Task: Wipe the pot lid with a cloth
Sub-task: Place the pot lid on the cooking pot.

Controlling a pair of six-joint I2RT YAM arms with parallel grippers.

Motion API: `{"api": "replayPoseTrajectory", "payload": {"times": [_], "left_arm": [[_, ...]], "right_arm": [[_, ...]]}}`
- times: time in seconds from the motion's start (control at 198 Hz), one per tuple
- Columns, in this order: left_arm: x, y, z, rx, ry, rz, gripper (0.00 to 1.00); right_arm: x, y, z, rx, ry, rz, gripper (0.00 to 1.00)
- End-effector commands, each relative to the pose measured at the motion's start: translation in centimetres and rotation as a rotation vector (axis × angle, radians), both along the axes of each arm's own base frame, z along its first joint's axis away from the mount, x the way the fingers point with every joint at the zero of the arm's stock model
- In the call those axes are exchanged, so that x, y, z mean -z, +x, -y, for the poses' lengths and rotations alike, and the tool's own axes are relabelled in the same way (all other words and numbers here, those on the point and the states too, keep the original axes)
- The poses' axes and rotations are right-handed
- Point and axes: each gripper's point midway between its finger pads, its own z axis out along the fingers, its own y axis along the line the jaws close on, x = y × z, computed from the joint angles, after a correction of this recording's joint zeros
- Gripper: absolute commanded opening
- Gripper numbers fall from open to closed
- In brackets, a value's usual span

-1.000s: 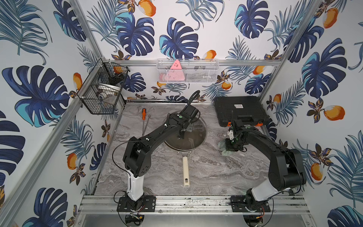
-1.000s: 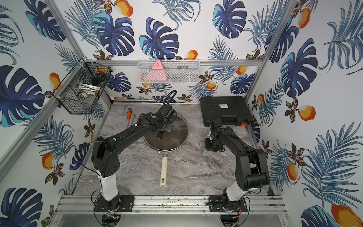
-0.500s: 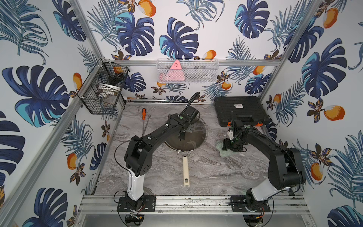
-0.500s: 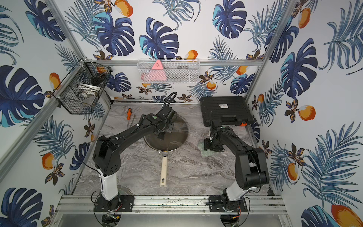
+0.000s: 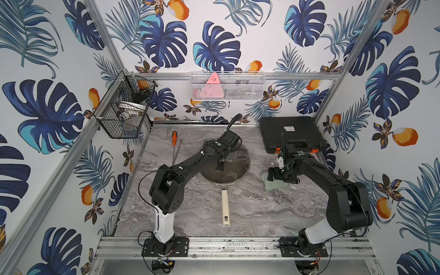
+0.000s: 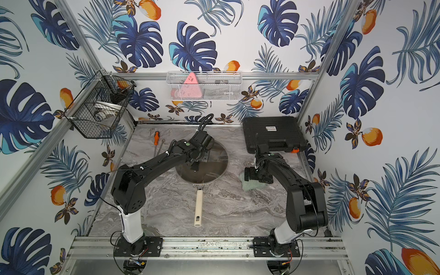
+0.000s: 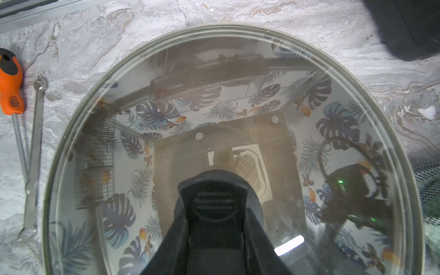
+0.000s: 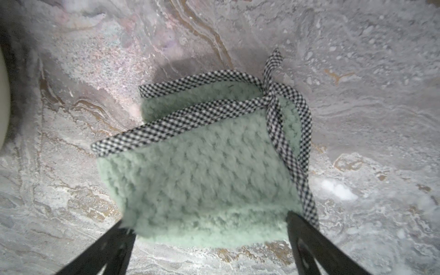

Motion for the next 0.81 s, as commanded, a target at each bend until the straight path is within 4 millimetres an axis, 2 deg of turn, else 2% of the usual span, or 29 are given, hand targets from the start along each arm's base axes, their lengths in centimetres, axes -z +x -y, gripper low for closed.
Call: {"api": "replayPoseTrajectory", "payload": {"times": [0.0, 0.464, 0.802], "left_arm": [[-2.3, 1.9, 0.1, -0.052, -0.036, 0.108, 0.0], [-0.9, 2.4, 0.0, -0.087, -0.051, 0.08, 0.0], [-1.0, 2.5, -0.7, -0.108, -0.066, 0.09, 0.0]], "right_arm": [[-0.3, 0.2, 0.0, 0.006, 0.004, 0.011, 1.0], [-0.7, 0.4, -0.1, 0.001, 0.006, 0.022, 1.0], [-0.6, 0.5, -0.2, -0.002, 0.012, 0.021, 1.0]]}}
